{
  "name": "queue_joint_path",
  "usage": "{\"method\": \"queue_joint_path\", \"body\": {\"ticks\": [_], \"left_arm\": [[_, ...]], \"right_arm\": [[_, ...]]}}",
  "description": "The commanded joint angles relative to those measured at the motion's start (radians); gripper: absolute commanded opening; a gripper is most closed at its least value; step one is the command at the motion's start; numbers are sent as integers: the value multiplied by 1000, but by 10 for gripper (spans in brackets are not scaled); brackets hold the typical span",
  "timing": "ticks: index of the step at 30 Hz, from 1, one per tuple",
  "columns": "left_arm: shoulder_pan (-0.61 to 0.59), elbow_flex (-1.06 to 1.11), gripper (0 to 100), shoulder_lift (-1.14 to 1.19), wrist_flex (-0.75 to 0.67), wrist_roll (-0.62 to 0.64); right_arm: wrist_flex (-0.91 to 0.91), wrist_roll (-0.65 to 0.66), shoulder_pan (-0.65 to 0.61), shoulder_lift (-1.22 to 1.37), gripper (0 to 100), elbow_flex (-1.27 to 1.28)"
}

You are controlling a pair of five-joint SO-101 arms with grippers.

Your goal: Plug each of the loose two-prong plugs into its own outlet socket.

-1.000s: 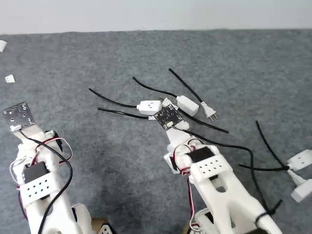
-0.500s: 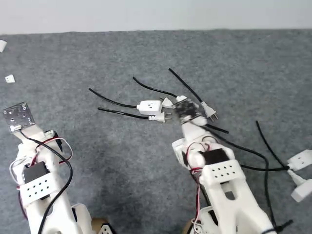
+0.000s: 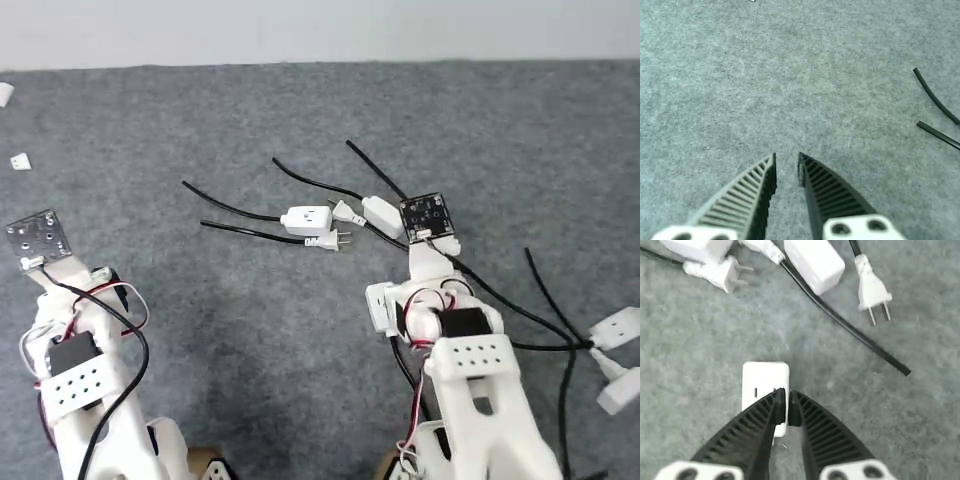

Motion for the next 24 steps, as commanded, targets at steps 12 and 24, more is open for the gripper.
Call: {"method": "queue_joint_path", "body": {"ticks": [12, 24], "left_arm": [[6, -8, 69, 2, -31, -9], [6, -8, 69, 2, -31, -9]], "right_arm": [[59, -5, -130, 134, 147, -84], [7, 95, -248, 134, 31, -20]]}}
